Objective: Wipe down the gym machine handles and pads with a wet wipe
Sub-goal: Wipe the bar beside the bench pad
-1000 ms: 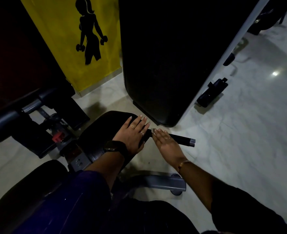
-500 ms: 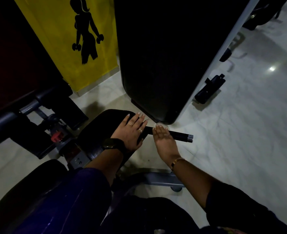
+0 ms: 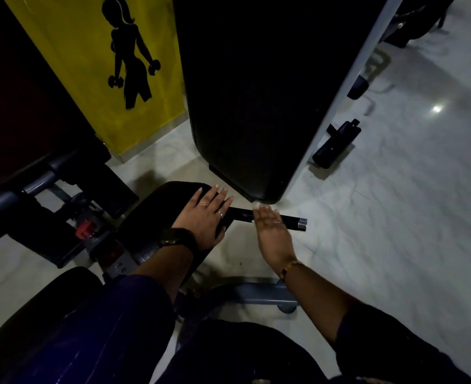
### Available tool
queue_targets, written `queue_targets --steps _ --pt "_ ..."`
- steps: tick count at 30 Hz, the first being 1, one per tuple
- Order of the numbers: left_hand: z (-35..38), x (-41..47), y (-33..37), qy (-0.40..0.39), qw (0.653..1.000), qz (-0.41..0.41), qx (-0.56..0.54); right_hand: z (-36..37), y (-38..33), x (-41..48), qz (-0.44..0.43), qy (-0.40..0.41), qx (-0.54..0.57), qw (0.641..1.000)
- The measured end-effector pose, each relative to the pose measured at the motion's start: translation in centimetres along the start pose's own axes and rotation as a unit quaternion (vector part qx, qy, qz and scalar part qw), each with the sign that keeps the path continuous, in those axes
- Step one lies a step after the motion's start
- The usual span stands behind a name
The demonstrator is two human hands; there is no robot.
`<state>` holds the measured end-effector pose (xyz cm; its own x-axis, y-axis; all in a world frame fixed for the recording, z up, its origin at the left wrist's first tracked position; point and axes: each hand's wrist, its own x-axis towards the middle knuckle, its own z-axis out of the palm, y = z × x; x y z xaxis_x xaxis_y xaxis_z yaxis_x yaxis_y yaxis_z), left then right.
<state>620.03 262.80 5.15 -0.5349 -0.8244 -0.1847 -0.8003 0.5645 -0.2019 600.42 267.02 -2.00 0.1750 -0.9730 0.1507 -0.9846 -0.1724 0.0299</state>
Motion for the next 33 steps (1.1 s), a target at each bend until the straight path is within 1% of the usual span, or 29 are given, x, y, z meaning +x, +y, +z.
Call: queue_targets --steps 4,6,8,10,12,14,15,17,20,22,24,28,30,33 --pt "-0.1 0.0 0.0 -0.001 1.000 -0.001 0.000 0.3 1.5 -1.9 -0.084 0.003 -0.036 0.996" --pt "0.0 0.0 0.0 0.000 1.000 -0.001 0.000 -0.1 3.3 -3.5 -0.092 0.018 -0.066 0.993" --pt "0.0 0.0 0.1 0.000 1.000 -0.004 0.003 -0.9 4.9 -4.8 -0.050 0.011 -0.077 0.996" --pt "0.0 0.1 0.1 -0.001 1.000 -0.004 0.008 -1.4 5.2 -5.2 0.016 -0.002 -0.078 0.997" --pt "0.0 0.0 0.0 -0.002 1.000 -0.003 0.010 -1.3 4.4 -4.6 0.070 -0.002 -0.062 0.996" --pt "-0.1 0.0 0.1 -0.004 1.000 -0.003 0.012 -1.1 3.1 -3.2 0.096 0.008 -0.043 0.994" --pt "-0.1 0.0 0.1 -0.006 1.000 -0.004 0.014 -0.9 2.5 -2.5 0.092 0.014 -0.031 0.995" --pt "-0.2 0.0 0.2 -0.008 1.000 -0.006 0.016 -0.6 1.4 -1.8 0.048 0.012 -0.009 0.999" --pt "-0.1 -0.1 0.2 -0.009 1.000 -0.007 0.017 -0.2 1.5 -2.8 -0.038 0.000 -0.038 0.999" --pt "-0.1 0.0 0.2 -0.007 1.000 -0.007 0.015 -0.4 2.8 -4.2 -0.052 -0.005 -0.061 0.997" --pt "-0.1 0.0 0.2 -0.006 1.000 -0.006 0.015 -0.9 4.4 -5.6 -0.021 -0.004 -0.073 0.997" --pt "-0.2 0.0 0.2 -0.003 1.000 -0.007 0.013 -1.6 5.6 -5.2 0.087 -0.013 -0.072 0.993" --pt "-0.2 0.0 0.2 -0.002 1.000 -0.008 0.018 -1.8 5.3 -3.1 0.107 -0.030 -0.056 0.992" --pt "-0.2 -0.1 0.2 -0.002 1.000 -0.009 0.017 -1.8 4.5 -0.7 0.081 -0.042 -0.041 0.995"
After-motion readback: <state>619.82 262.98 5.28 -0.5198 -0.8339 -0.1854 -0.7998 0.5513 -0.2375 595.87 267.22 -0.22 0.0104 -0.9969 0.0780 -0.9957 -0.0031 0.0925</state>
